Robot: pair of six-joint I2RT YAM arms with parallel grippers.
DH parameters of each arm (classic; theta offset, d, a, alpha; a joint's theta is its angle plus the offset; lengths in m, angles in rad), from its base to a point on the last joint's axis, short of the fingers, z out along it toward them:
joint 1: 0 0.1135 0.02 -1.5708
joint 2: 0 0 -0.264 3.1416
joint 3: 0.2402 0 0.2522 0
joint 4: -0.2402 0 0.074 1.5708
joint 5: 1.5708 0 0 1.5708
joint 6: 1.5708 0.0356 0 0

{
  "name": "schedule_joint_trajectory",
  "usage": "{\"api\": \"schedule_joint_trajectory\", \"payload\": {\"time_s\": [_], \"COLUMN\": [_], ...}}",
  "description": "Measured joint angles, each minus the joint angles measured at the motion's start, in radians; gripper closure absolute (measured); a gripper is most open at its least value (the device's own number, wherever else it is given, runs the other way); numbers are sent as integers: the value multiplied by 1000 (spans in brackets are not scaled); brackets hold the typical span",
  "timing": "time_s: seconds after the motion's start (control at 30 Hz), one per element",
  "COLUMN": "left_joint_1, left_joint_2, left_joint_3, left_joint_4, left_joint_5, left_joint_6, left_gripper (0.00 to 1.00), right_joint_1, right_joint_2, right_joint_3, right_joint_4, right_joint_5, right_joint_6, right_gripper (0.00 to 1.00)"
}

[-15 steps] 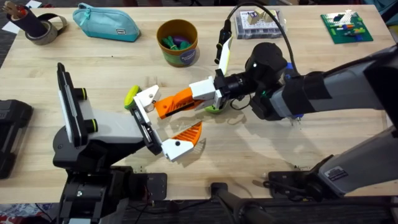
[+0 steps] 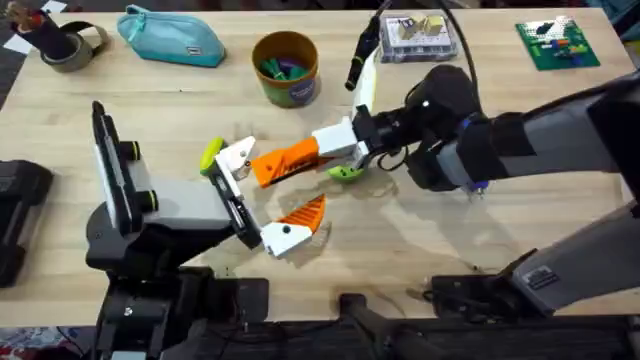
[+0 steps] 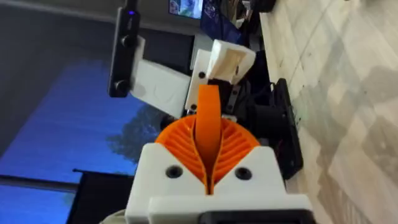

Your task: Pick up the gripper from the table and insert it into the empty holder that is missing its gripper. Then pick up a screw, insert it into the mounting hole, and use the screwdriver to tighten it. Finally, clean up the table by picking up the vegetable and placing it into the bucket.

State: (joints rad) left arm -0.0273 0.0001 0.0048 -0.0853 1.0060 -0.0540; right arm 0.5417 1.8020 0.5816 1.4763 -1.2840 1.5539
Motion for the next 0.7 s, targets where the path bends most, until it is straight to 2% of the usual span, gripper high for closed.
{"api": "schedule_joint_trajectory", "payload": {"time_s": [0.23, 0.43, 0.7], "left_joint_1": [0, 0, 0], "left_joint_2": [0, 0, 0], "left_joint_3": [0, 0, 0], "left_joint_4": [-4, -13, -18], "left_joint_5": [6, 56, 97], "left_joint_6": [0, 0, 0], "left_gripper": [11, 11, 11], "right_joint_1": [-38, -63, -91], "right_joint_2": [0, 0, 0], "right_joint_3": [0, 0, -24], "right_joint_4": [9, 13, 55], "right_joint_5": [-95, -183, -213], "right_joint_6": [45, 62, 77], "right_gripper": [986, 985, 985]}}
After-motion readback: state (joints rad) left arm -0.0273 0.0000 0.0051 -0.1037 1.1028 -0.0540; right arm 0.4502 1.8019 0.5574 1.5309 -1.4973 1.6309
